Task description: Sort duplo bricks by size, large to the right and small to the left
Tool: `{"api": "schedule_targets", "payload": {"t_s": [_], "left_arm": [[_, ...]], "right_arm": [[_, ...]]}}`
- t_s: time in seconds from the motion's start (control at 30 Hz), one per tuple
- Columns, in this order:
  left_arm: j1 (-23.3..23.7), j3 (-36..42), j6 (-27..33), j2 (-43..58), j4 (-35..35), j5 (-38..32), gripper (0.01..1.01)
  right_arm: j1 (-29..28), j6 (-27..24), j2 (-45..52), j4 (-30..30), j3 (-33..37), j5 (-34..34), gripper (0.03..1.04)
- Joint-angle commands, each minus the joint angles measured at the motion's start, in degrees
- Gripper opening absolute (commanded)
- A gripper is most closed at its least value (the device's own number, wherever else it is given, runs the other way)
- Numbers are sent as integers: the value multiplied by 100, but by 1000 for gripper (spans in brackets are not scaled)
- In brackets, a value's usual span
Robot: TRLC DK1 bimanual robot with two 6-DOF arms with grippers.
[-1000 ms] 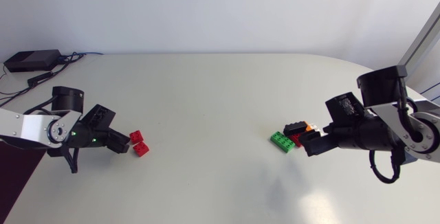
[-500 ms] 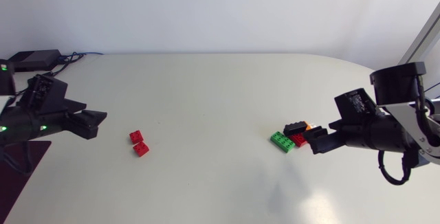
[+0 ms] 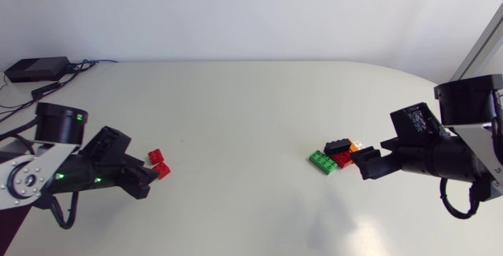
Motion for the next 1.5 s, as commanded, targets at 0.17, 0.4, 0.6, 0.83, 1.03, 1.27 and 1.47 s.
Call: {"api": "schedule_targets", "payload": {"t_s": [0.17, 0.4, 0.6, 0.83, 1.03, 1.27, 1.47], "left_arm": [[-257, 603, -117, 1723, 373, 75, 130], [-46, 787, 68, 2171, 645, 66, 128], [174, 928, 252, 2356, 724, -4, 128], [288, 813, 296, 1354, 654, 5, 275], [-46, 734, -56, -844, 57, -347, 651], [-37, 559, -135, -2241, -304, -927, 821], [288, 242, -135, -3085, -480, -1068, 877]], "right_arm": [[18, 110, -24, -60, -163, -21, 998], [-52, 13, -7, -25, -233, -21, 998], [-52, 5, -7, -25, -198, -21, 998], [-52, 5, -130, -140, -145, -30, 998], [-52, 49, -455, -289, -22, -21, 998], [-122, 145, -1009, -324, 48, 190, 998], [-456, 145, -1589, -263, -119, 234, 998]]}}
